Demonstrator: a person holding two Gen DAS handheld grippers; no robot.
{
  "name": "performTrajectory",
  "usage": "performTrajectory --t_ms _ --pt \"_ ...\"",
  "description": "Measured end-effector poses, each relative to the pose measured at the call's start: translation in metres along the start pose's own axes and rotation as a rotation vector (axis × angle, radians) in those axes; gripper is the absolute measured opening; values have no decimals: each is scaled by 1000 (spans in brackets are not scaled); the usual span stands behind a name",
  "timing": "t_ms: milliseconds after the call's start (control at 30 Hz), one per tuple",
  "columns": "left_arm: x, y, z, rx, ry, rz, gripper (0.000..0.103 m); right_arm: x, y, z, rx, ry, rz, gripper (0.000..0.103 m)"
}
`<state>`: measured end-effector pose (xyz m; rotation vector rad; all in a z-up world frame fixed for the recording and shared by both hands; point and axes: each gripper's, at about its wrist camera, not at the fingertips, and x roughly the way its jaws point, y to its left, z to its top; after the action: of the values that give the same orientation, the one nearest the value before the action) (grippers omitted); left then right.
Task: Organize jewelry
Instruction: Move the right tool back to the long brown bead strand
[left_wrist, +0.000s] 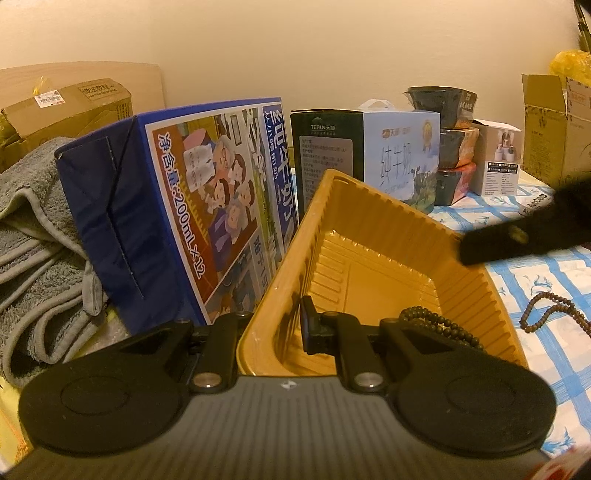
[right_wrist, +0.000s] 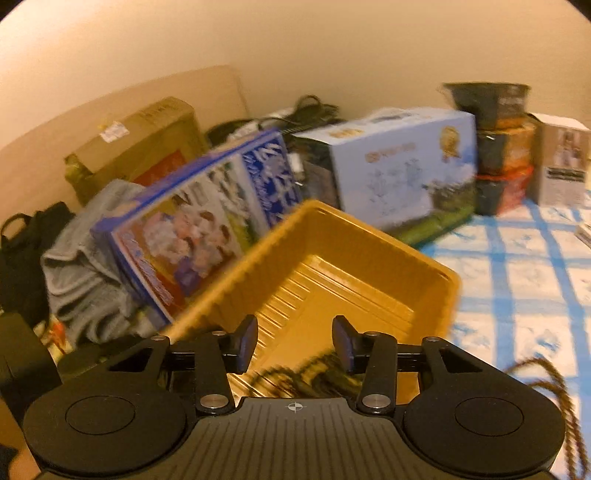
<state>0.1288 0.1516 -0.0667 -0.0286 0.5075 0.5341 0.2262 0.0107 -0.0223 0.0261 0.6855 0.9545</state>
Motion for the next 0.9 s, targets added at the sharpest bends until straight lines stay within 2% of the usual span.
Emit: performTrajectory --t_ms 533,900 --pt "0 -1 0 11 -2 5 13 -64 -80 -74 145 128 -284 49" --pt "1 -4 1 28 -5 13 13 -93 -127 -99 195 144 -431 49"
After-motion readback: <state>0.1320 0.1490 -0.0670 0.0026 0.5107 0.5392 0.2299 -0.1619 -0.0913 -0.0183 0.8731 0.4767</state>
